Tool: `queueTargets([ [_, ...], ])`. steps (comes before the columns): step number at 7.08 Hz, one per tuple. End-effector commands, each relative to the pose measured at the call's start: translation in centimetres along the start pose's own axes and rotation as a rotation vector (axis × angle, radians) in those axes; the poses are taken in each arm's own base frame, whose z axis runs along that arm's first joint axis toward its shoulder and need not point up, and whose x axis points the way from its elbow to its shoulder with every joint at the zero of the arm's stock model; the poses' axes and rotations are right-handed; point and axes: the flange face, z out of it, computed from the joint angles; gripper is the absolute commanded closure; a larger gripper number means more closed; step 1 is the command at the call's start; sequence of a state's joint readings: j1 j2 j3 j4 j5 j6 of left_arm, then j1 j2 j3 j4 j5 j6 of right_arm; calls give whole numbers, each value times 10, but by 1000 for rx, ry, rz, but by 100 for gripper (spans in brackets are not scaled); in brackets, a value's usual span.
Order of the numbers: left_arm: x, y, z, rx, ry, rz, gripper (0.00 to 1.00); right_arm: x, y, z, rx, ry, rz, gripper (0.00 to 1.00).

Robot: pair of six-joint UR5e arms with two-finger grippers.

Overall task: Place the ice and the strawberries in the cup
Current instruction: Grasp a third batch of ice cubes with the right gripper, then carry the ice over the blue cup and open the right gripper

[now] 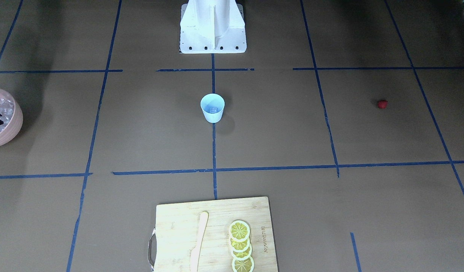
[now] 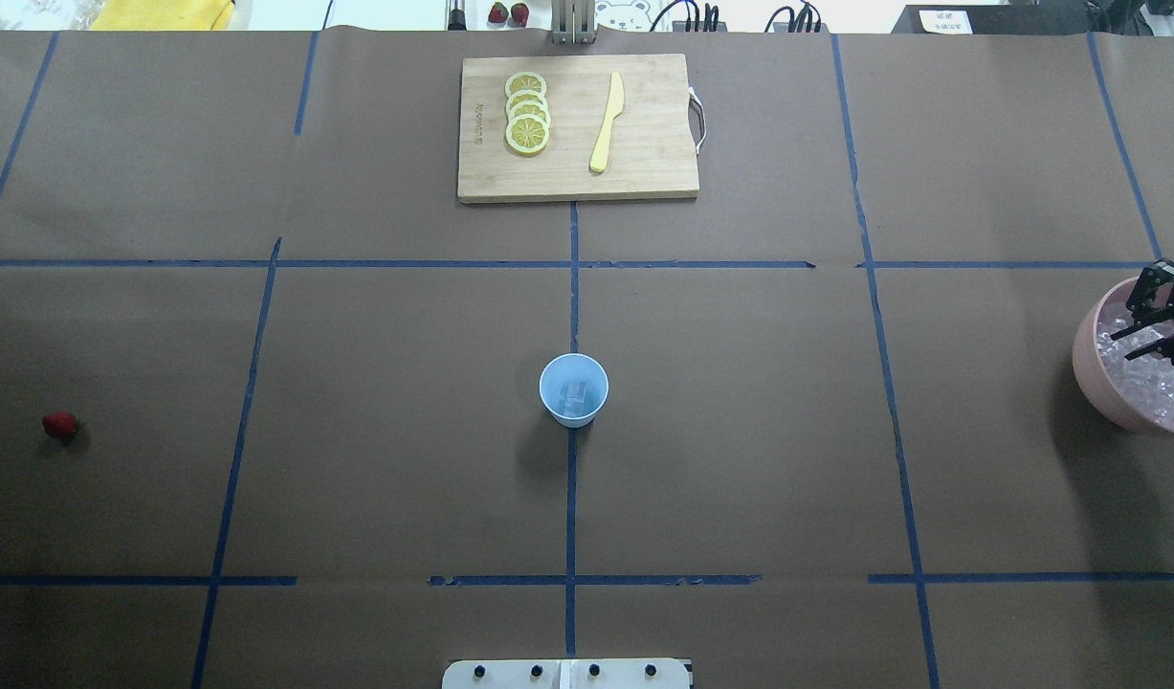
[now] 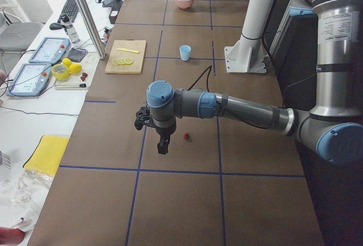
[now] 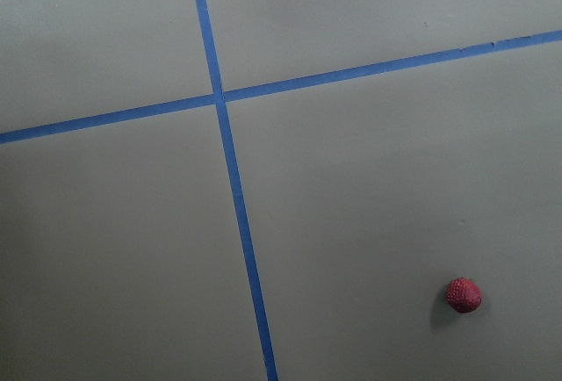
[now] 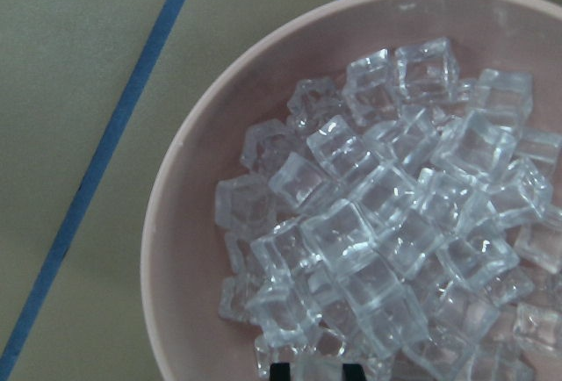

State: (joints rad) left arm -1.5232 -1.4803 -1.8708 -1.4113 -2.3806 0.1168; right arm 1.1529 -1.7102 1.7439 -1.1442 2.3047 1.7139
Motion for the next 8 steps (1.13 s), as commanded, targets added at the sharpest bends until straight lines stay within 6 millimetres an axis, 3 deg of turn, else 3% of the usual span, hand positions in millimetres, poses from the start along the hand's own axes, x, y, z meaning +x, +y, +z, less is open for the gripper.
queueTargets([
  [1,1,3,3,-3,36,-8,0,13,24,-33,-4,-40,-28,100],
  [2,-1,3,4,-5,36,-10,0,11,30,-52,0,-75,-38,100],
  [4,-2,3,6,-8,40,-14,0,-14,69,-71,-12,-130,-123,100],
  [5,0,3,5,-5,58,-27,0,-47,99,-79,-43,-169,-183,100],
  [7,3,1,4,-4,58,-52,0,-122,214,-92,-158,-205,-226,99],
  [8,6,0,2,1,57,-61,0,-163,307,-86,-234,-181,-217,99],
])
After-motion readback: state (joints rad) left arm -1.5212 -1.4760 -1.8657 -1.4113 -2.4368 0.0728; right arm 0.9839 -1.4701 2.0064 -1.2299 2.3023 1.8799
